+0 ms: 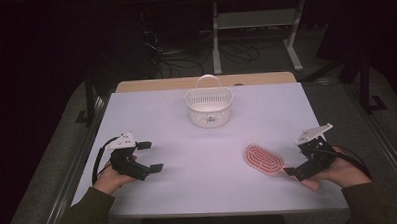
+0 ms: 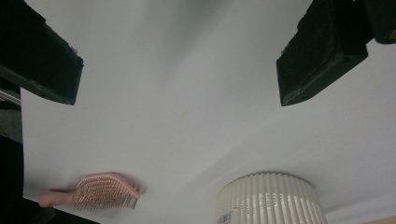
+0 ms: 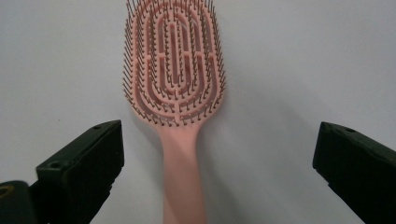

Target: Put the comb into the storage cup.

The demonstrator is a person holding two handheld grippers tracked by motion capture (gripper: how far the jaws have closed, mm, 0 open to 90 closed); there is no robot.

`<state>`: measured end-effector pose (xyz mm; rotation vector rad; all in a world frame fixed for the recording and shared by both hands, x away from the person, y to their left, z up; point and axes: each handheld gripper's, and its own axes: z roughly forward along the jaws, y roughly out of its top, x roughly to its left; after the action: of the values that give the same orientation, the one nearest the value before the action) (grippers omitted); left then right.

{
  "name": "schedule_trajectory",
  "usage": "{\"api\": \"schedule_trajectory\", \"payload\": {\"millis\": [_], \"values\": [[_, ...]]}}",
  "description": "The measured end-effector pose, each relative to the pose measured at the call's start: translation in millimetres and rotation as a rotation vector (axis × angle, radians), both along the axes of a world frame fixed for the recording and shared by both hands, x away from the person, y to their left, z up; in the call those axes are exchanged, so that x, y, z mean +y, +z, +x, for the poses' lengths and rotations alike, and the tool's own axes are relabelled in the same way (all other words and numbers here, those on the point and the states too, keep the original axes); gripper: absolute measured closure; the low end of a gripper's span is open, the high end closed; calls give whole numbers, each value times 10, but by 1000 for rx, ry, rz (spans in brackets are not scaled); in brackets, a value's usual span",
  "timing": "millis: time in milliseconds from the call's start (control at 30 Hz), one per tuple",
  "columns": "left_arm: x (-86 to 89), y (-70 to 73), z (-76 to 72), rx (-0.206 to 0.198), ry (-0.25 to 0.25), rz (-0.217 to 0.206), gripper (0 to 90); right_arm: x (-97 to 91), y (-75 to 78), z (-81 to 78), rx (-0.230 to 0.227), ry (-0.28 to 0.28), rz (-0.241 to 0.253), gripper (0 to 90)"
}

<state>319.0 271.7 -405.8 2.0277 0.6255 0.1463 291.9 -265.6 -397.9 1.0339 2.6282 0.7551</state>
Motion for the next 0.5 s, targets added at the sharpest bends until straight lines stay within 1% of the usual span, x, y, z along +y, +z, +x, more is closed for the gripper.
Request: {"api": "schedule_trajectory", "payload": {"millis": [200, 333, 500], "values": [[-8, -2, -2, 2, -1, -1, 1, 22, -21, 3, 17, 8, -32, 27], [-7, -2, -2, 2, -2, 0, 1, 36, -33, 6, 26, 17, -40, 34], [-7, -2, 1, 3, -1, -3, 1, 80, -41, 15, 48, 26, -65, 46]]}}
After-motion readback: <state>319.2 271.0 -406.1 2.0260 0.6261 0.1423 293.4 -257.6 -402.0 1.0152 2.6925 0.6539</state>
